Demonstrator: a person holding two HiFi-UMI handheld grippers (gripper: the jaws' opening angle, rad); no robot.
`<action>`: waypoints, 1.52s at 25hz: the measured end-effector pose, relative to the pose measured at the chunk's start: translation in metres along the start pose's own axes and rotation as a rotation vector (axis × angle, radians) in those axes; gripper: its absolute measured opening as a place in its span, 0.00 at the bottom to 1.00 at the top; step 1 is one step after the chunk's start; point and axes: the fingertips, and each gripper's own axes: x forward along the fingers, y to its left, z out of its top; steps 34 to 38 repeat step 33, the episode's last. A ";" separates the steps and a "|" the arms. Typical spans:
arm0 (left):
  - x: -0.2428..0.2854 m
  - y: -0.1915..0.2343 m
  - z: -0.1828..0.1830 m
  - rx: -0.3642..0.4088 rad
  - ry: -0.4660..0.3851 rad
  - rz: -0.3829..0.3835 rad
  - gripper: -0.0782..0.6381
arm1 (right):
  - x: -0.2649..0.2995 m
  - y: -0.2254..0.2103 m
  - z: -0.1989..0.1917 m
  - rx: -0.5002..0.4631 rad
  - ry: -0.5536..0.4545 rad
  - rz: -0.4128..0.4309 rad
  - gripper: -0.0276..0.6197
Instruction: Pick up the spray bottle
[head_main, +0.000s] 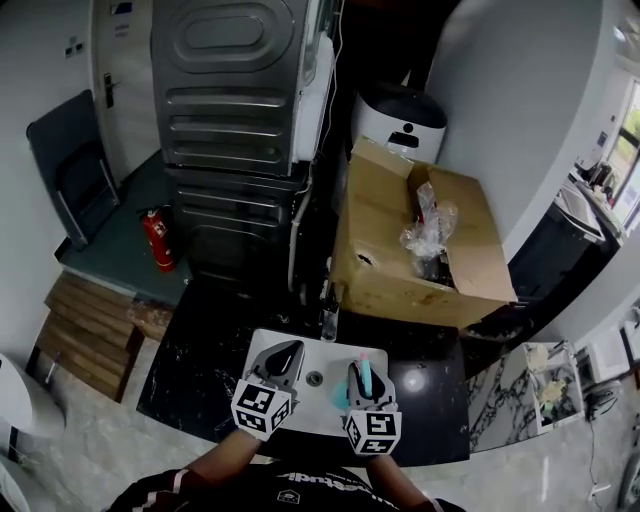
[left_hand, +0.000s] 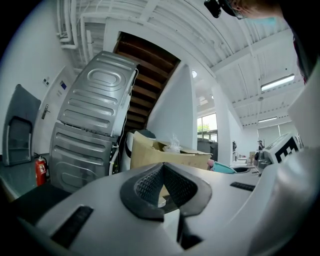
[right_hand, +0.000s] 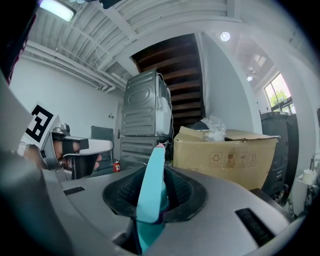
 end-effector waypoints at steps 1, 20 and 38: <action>0.002 -0.002 0.000 0.000 -0.002 -0.007 0.13 | 0.000 -0.001 -0.001 -0.001 0.002 -0.001 0.22; 0.006 -0.012 -0.002 -0.006 0.001 0.002 0.13 | 0.000 -0.008 0.004 -0.009 0.012 0.014 0.22; 0.013 -0.018 -0.009 -0.012 0.017 -0.003 0.13 | -0.003 -0.013 0.000 -0.002 0.017 0.013 0.22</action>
